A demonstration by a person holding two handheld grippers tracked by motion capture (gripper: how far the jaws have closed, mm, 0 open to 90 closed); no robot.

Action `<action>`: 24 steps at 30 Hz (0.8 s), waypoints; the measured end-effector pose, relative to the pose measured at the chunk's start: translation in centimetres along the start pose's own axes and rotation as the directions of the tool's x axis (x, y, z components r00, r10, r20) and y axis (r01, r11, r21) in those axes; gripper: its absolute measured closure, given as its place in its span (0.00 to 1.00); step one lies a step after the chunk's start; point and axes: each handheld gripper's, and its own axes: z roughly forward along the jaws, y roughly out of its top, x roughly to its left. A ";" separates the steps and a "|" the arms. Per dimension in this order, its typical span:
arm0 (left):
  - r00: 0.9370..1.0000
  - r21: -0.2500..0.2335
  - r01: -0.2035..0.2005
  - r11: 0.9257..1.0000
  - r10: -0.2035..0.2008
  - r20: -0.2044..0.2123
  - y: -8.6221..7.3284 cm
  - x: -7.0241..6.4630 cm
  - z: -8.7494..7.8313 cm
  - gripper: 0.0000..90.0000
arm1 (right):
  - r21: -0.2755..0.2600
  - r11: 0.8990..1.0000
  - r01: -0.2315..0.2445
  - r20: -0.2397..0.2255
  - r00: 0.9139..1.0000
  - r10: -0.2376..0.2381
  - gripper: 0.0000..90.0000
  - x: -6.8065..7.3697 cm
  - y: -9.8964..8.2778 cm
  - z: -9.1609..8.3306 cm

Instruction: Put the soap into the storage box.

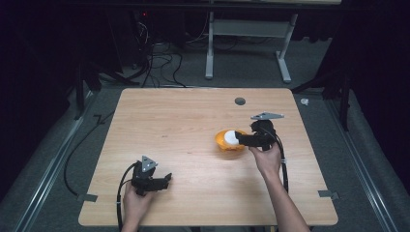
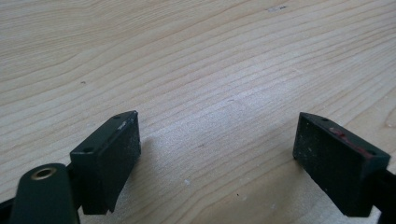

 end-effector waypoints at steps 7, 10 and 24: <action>1.000 0.002 0.000 1.000 0.000 -0.001 0.0 0.0 0.0 0.17 | -0.024 1.000 -0.008 -0.001 1.000 0.008 0.29 -0.5 -0.2 -0.9; 1.000 0.001 0.000 1.000 0.000 0.000 0.0 0.0 0.0 0.17 | -0.046 0.999 -0.009 0.004 1.000 0.009 0.29 -0.7 -0.3 -1.3; 1.000 0.000 0.001 1.000 -0.001 0.000 0.0 0.0 0.0 0.17 | -0.080 0.997 -0.020 0.012 1.000 0.021 0.30 -1.5 -1.0 -3.0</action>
